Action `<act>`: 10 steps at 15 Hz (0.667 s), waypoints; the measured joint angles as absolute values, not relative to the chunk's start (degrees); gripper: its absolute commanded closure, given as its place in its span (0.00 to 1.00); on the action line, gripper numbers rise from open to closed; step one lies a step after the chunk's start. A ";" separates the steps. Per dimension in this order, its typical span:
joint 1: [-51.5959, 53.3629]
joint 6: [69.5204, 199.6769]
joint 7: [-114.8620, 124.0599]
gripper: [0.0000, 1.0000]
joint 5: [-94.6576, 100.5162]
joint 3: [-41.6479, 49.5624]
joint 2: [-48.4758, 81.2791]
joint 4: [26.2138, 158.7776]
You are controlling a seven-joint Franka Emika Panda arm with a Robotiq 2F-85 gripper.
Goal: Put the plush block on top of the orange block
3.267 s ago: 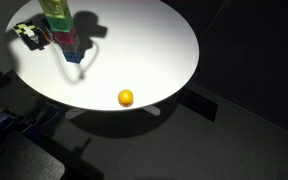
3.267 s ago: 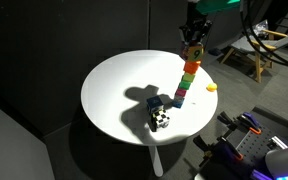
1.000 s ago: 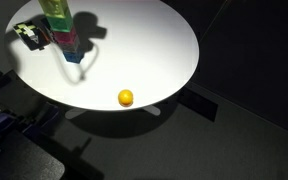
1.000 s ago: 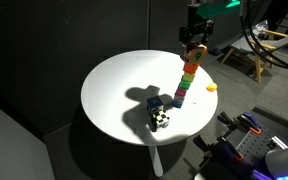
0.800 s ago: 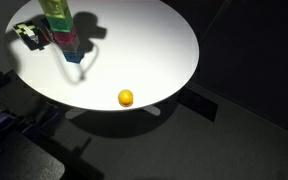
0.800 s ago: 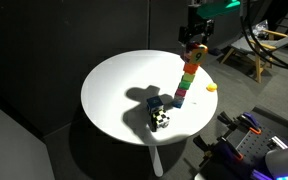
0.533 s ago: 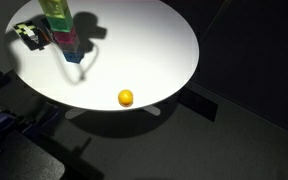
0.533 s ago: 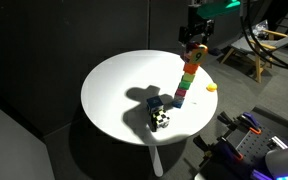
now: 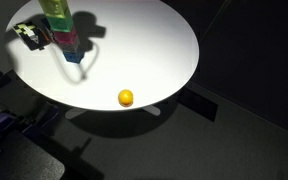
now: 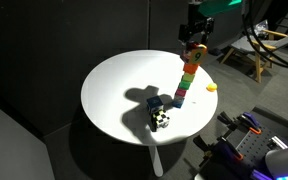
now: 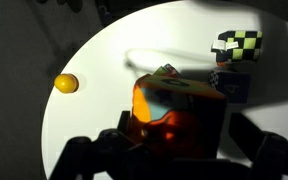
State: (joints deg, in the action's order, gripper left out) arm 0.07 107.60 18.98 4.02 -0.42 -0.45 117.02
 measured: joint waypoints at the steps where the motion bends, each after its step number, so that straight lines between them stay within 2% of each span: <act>1: 0.08 107.61 18.87 0.00 4.02 -0.46 -0.67 117.02; 10: 0.17 107.61 18.73 0.00 3.94 -0.78 -3.83 117.31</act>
